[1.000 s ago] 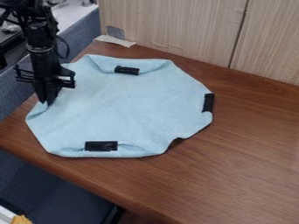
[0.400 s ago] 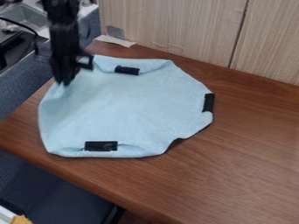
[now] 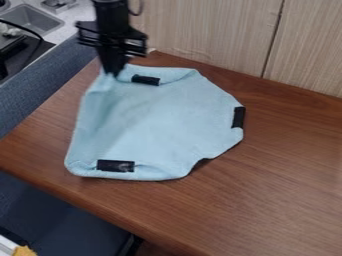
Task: Fold the cloth from left to right
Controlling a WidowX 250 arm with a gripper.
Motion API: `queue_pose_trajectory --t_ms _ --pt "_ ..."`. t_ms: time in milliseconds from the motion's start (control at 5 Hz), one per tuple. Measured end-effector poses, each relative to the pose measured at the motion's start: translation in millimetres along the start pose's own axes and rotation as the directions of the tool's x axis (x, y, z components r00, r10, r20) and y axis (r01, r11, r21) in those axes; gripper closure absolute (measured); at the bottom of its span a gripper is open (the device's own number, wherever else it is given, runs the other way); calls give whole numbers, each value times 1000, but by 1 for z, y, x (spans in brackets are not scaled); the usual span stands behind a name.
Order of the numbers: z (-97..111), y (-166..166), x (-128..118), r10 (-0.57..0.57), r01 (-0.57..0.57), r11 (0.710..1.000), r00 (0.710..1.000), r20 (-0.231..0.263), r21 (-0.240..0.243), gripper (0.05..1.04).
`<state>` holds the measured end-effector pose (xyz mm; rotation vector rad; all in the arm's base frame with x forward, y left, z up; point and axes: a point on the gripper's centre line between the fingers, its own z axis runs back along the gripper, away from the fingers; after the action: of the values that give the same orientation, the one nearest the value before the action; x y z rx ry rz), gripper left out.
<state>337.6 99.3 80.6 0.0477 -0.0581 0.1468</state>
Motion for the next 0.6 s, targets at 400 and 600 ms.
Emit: queue_pose_trajectory --t_ms 400,600 --pt "-15 -68 14 -118 121 989 992 32 -82 1025" --pt "-38 -83 19 -137 138 987 990 23 -82 1025"
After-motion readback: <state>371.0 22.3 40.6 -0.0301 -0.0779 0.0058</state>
